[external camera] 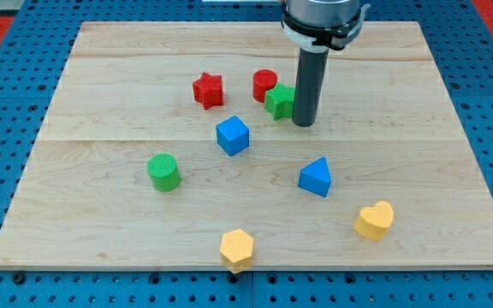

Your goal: Move the green circle bottom of the red star

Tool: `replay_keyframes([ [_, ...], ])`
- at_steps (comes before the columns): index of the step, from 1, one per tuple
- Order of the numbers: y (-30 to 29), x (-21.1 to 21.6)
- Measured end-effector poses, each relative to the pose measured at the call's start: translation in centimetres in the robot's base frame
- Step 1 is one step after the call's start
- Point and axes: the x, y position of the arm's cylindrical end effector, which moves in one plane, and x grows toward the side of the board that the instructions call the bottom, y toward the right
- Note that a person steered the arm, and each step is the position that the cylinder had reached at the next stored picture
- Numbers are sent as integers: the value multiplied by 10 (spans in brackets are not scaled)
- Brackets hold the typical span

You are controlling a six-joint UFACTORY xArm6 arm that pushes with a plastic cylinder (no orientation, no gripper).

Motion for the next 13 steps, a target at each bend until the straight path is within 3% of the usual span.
replay_keyframes([
  [2, -29, 61],
  [4, -95, 112],
  [5, -161, 134],
  [6, -189, 119],
  [7, -181, 78],
  [9, -161, 35],
  [11, -163, 31],
  [13, -214, 35],
])
